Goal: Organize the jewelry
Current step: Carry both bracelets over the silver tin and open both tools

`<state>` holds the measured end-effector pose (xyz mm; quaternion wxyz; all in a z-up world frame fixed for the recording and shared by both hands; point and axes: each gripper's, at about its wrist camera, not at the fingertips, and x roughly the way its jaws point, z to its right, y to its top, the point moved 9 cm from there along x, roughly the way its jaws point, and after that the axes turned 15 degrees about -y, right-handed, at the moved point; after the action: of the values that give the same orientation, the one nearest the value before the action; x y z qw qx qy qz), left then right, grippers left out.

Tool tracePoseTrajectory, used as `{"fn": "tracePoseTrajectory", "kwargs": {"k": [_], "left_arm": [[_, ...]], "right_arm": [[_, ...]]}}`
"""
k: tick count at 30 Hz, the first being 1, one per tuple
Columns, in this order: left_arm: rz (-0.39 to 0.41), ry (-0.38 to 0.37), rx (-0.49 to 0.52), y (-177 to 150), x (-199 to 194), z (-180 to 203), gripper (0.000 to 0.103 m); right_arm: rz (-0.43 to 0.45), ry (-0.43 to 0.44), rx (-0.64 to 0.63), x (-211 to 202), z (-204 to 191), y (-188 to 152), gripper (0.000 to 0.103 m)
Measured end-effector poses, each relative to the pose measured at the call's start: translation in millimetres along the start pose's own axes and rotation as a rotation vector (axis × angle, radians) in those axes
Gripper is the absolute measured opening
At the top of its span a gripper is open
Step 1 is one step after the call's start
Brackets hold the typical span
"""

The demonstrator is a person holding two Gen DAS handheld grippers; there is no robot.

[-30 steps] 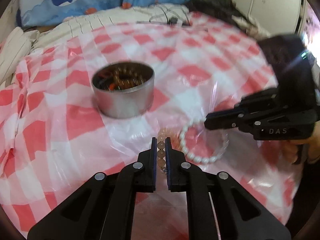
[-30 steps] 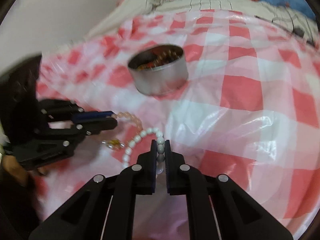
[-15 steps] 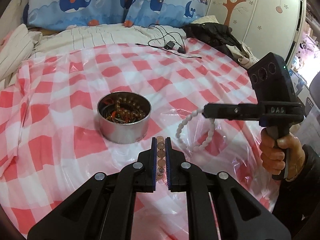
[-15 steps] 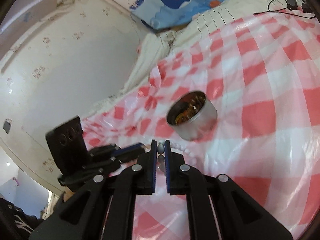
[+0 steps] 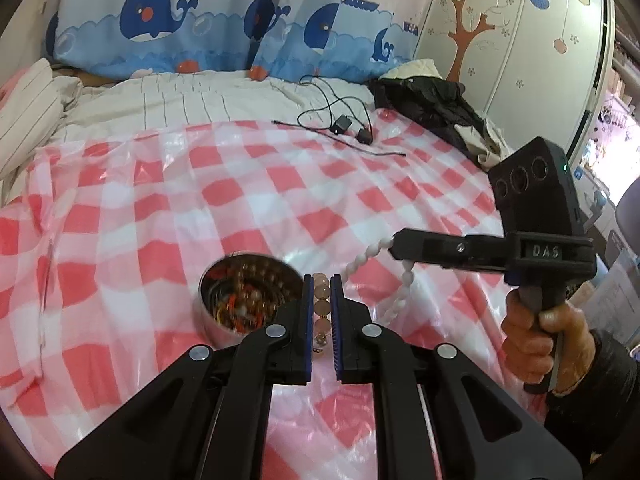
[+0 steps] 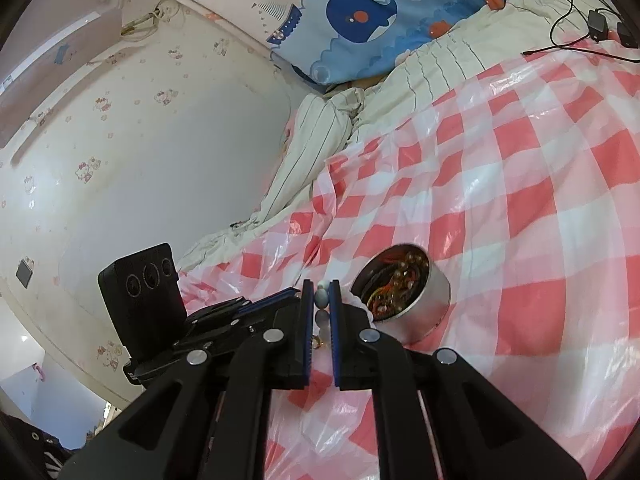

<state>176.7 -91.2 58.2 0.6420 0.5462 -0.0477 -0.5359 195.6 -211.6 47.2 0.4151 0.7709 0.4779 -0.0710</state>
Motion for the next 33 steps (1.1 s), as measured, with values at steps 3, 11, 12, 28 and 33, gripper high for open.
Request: {"fn": "tracePoseTrajectory", "kwargs": {"k": [3,11,12,28,33], "left_arm": [[0.018,-0.010,-0.005,9.9,4.5,-4.4,0.007],[-0.095,0.154,-0.152,-15.7,38.8,-88.8,0.009],[-0.088,0.159,-0.148,-18.3,34.3,-89.5,0.014],[-0.089,0.238,-0.057,-64.8,-12.2,-36.6,0.051],[-0.112,0.283,-0.001,-89.9,-15.7,-5.4,0.066]], "right_arm": [[0.008,0.002,-0.007,5.2,-2.7,10.7,0.008],[-0.079,-0.180,-0.126,80.3,1.6,13.7,0.008],[-0.113,-0.202,-0.137,94.7,4.4,6.5,0.008],[-0.067,-0.366,-0.224,39.0,7.1,-50.7,0.056],[-0.049,-0.510,-0.246,8.8,15.4,-90.9,0.063]]}}
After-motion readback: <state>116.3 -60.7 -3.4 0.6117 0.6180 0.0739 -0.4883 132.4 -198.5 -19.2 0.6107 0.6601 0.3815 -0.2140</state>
